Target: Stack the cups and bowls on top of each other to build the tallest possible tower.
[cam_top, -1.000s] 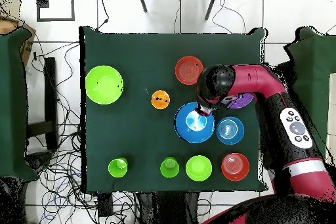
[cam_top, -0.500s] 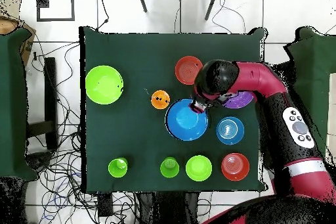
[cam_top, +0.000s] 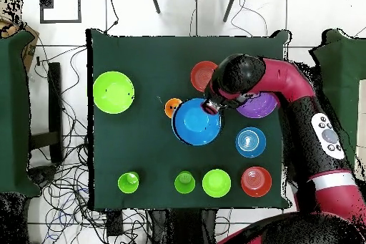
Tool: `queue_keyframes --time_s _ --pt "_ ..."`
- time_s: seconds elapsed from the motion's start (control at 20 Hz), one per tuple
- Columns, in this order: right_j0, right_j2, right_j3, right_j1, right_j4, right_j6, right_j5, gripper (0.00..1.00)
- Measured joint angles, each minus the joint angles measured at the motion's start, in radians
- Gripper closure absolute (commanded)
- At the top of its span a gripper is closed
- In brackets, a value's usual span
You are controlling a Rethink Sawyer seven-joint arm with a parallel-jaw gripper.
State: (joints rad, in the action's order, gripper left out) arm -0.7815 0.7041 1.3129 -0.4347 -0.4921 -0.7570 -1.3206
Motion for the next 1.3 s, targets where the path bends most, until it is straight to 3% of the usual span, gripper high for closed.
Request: queue_keyframes --time_s 0.6,1.3 --pt "0.076 -0.002 -0.061 -0.005 0.047 0.0 0.0 1.0" --pt "0.119 -0.008 -0.088 -0.018 0.081 0.0 0.0 1.0"
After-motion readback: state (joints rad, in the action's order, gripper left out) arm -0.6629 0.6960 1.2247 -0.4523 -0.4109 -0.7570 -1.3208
